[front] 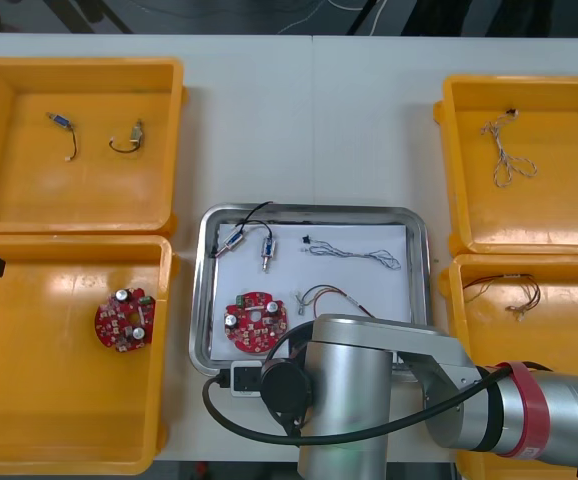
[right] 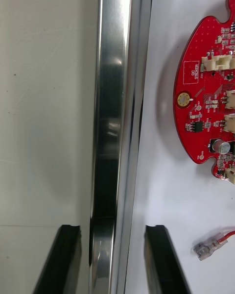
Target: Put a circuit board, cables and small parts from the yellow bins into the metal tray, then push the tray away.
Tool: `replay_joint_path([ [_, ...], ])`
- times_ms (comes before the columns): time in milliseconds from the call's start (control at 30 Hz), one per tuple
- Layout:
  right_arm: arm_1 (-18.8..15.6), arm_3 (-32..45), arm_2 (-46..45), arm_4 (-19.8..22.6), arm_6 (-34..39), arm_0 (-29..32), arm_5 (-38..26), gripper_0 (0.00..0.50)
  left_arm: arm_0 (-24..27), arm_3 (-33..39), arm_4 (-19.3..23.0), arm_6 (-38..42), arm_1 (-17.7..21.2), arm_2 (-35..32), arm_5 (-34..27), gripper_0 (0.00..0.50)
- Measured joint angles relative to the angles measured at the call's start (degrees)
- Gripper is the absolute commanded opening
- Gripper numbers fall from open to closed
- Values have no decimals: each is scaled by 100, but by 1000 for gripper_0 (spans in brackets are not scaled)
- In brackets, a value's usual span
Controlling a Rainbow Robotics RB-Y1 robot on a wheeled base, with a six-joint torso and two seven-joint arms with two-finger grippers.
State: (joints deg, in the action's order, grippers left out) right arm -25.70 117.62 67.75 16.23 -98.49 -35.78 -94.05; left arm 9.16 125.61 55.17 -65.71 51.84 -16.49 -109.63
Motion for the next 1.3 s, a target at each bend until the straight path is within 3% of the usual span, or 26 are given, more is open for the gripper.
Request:
replay_joint_path([
  [67, 0, 0, 1, 0, 0, 1, 0, 58, 0, 0, 0, 0, 0, 0, 0, 500],
  [233, 0, 0, 9, -87, 2, 2, 2, 0, 0, 0, 0, 0, 0, 0, 0, 500],
  [433, 1, 1, 111, -366, 2, 1, 10, 0, 0, 0, 0, 0, 0, 0, 0, 500],
  [867, -41, -2, 166, -543, 68, -161, 11, 0, 0, 0, 0, 0, 0, 0, 0, 500],
  [1300, -198, -6, 186, -580, 107, -699, 11, 0, 0, 0, 0, 0, 0, 0, 0, 500],
])
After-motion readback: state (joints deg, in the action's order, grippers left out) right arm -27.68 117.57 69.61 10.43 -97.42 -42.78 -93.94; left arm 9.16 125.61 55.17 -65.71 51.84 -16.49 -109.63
